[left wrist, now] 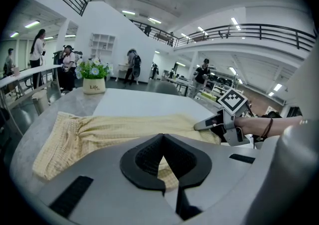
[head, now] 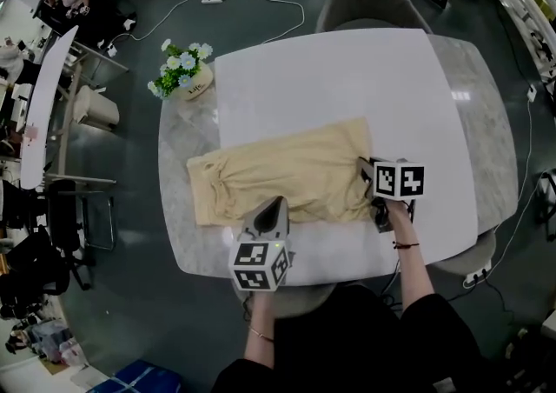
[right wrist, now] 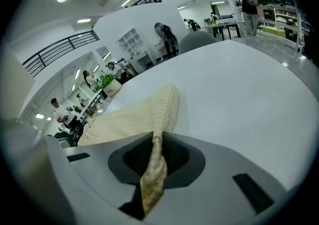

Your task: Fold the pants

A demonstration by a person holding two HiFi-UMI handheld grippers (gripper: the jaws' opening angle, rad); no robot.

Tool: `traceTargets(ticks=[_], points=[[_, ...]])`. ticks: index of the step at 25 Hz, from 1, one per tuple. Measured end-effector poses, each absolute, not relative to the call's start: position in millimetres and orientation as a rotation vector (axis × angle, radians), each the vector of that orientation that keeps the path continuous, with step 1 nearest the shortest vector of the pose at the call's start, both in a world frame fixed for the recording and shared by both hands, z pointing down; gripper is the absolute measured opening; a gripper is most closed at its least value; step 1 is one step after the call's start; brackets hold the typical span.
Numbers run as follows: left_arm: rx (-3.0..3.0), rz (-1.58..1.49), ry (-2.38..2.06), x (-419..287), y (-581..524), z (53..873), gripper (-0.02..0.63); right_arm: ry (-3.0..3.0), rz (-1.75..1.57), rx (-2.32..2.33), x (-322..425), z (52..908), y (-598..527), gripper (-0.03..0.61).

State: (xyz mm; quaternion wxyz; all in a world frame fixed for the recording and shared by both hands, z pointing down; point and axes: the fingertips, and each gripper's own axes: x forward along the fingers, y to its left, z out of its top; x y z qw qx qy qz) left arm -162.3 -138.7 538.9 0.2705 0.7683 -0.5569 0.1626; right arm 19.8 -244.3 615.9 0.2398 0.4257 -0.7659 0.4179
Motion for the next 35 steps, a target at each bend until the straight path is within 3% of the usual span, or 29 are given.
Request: traceTargets(ticks=[20,35], points=[[2.061,0.383,-1.627,-194.9,-115.6,510.0,0.008,-2.217,1.26,1.175,-0.1,554.8,-235.6,0.034],[2.097,0.301,-1.617,-246.1,-85.2,497.9,0.008,-2.284,1.207,1.225,-55.9,495.1,-210.4,0.034]])
